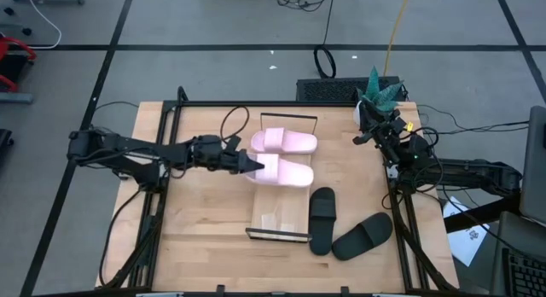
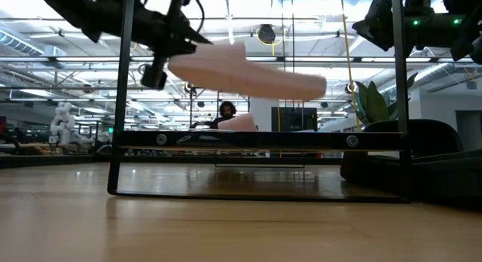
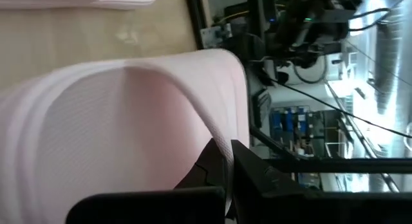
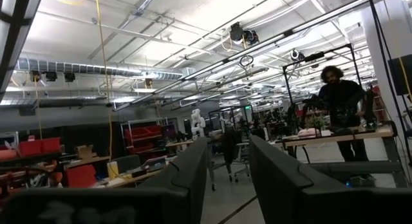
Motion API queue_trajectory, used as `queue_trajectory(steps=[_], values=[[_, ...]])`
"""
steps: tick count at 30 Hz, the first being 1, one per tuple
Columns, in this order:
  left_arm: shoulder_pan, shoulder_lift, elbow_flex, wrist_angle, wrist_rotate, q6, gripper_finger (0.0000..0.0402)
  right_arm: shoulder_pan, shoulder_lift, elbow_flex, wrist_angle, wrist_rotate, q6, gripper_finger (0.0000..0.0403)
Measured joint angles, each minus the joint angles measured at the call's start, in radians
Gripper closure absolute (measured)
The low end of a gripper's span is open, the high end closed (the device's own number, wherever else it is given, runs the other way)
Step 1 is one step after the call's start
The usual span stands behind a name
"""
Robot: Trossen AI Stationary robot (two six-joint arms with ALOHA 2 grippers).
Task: Pick and place slides into the shelf
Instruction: Put the pink slide on the shelf
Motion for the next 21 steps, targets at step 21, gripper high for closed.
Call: queue_trajectory(steps=[21], values=[[0.013, 0.214, 0.001, 0.132, -0.045, 0.023, 0.0402, 0.0, 0.0, 0.0, -0.036, 0.0, -0.002, 0.0296]])
